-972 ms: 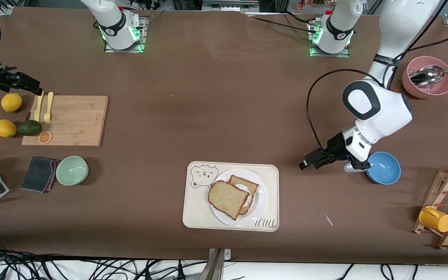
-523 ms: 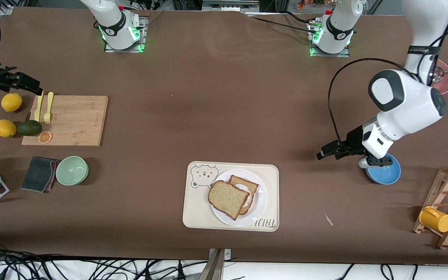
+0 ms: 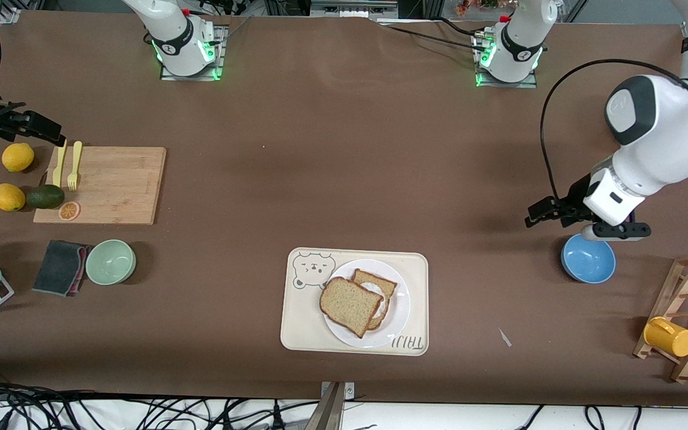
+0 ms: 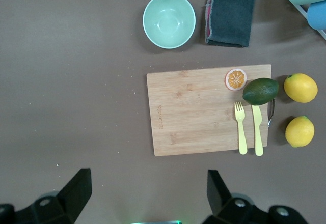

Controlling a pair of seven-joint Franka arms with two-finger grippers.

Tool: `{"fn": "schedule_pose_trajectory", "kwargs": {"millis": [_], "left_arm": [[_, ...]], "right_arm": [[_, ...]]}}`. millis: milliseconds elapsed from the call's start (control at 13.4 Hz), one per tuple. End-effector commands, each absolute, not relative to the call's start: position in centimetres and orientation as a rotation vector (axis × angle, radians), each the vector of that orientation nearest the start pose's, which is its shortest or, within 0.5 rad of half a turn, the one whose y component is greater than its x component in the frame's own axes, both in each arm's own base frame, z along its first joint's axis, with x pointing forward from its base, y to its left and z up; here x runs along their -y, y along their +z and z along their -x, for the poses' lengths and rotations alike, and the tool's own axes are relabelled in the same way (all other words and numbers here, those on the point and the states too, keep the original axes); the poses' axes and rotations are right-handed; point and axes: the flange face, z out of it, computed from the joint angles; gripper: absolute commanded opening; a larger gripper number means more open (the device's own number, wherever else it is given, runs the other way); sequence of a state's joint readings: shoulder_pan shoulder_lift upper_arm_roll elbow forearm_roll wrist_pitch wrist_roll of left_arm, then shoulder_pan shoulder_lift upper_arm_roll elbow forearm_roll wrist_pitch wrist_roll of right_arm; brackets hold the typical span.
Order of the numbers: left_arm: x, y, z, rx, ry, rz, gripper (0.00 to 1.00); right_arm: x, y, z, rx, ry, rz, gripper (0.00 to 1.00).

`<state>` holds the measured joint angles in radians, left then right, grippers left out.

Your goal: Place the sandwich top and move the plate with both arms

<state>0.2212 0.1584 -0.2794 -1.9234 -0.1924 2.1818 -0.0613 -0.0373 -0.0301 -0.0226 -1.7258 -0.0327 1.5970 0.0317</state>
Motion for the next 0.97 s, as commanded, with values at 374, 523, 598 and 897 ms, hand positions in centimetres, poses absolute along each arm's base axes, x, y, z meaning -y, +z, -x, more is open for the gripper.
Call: {"fn": "schedule_pose_trajectory", "kwargs": {"millis": [374, 523, 598, 897], "left_arm": [[-0.8, 55.5, -60.8, 0.248, -0.171, 3.227, 1.00], [-1.6, 58.6, -60.5, 0.258, -0.157, 3.225, 1.00], [-2.3, 59.9, -60.3, 0.269, -0.163, 3.221, 1.00], [-1.9, 61.2, -59.7, 0.264, -0.135, 3.220, 1.00]], "right_arm": [[3.5, 57.6, -54.0, -0.155, 0.155, 3.151, 1.00], [3.5, 57.6, -54.0, -0.155, 0.155, 3.151, 1.00], [3.5, 57.6, -54.0, -0.155, 0.155, 3.151, 1.00], [3.4, 57.8, -54.1, -0.148, 0.141, 3.153, 1.00]]}}
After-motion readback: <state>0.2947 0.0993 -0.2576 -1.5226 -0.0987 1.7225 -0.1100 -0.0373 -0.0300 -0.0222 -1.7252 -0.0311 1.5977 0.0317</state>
